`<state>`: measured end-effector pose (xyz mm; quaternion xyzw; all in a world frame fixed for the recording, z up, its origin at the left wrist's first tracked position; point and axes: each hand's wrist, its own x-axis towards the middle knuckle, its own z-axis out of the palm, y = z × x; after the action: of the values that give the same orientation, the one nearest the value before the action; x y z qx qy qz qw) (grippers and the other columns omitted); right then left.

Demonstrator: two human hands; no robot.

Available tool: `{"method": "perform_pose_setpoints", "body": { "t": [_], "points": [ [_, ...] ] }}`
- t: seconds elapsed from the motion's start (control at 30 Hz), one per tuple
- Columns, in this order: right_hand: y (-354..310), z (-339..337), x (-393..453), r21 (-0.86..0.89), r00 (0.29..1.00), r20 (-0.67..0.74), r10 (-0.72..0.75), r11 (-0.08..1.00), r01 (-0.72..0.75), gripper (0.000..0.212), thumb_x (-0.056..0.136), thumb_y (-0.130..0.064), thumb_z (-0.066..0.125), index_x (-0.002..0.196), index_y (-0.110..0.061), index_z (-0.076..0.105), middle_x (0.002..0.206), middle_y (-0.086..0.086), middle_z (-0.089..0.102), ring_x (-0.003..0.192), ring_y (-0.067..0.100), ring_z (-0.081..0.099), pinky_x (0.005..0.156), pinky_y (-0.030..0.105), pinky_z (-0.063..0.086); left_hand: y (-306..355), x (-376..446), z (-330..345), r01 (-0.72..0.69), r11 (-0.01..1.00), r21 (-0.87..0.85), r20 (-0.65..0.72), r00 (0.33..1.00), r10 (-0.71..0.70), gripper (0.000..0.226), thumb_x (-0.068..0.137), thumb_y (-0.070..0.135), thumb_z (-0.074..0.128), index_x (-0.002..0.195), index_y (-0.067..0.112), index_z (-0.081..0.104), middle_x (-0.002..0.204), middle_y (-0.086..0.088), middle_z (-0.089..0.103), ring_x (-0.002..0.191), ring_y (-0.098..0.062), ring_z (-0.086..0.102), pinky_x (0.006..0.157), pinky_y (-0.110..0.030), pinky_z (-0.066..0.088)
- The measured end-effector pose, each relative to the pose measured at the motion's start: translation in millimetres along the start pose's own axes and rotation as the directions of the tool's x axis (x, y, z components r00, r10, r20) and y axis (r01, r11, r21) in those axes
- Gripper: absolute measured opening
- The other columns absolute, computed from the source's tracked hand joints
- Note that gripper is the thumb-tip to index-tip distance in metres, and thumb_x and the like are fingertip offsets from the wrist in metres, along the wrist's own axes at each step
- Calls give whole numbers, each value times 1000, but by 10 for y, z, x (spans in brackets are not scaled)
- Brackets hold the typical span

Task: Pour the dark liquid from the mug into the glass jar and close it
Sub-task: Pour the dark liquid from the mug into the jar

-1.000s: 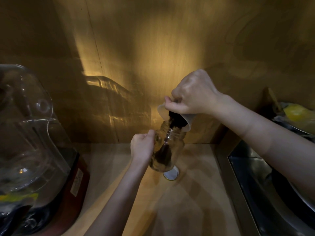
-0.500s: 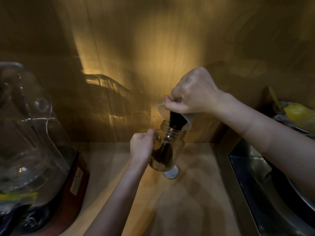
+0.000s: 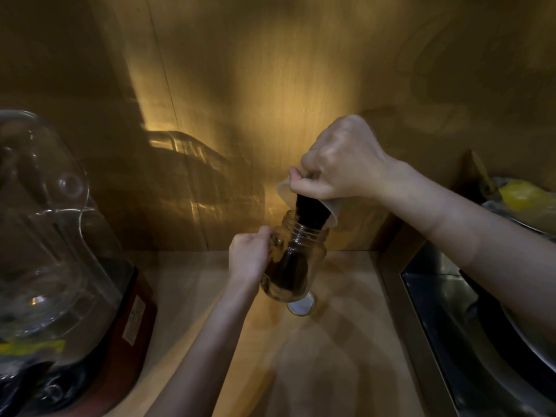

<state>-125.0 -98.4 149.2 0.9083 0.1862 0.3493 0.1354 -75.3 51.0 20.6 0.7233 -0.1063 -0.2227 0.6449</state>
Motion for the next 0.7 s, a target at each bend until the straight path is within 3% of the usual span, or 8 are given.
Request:
{"method": "perform_pose_setpoints", "body": {
  "t": [0.23, 0.57, 0.7],
  "points": [
    [23, -46, 6, -24, 1000, -11, -15, 1000, 14, 48, 80, -25, 54, 34, -10, 56, 26, 1, 40, 24, 21, 40, 41, 18, 22, 18, 6, 21, 16, 999, -43, 0, 1000, -16, 41, 78, 24, 56, 40, 19, 45, 38, 4, 36, 45, -17, 33, 53, -31, 28],
    [57, -58, -15, -7, 999, -10, -53, 999, 53, 47, 82, -26, 54, 38, -10, 60, 29, 2, 47, 28, 21, 46, 33, 26, 41, 81, -48, 25, 33, 994, -99, 55, 998, -28, 39, 81, 21, 55, 45, 18, 43, 34, 10, 34, 36, -9, 30, 44, -24, 27],
    [79, -73, -54, -17, 998, -12, -63, 998, 63, 47, 83, -25, 54, 39, -10, 62, 30, 2, 49, 28, 21, 48, 33, 27, 42, 83, -63, 33, 40, 994, -101, 68, 997, -33, 36, 82, 21, 54, 47, 17, 45, 35, 9, 35, 37, -10, 31, 43, -23, 28]
  ]
}}
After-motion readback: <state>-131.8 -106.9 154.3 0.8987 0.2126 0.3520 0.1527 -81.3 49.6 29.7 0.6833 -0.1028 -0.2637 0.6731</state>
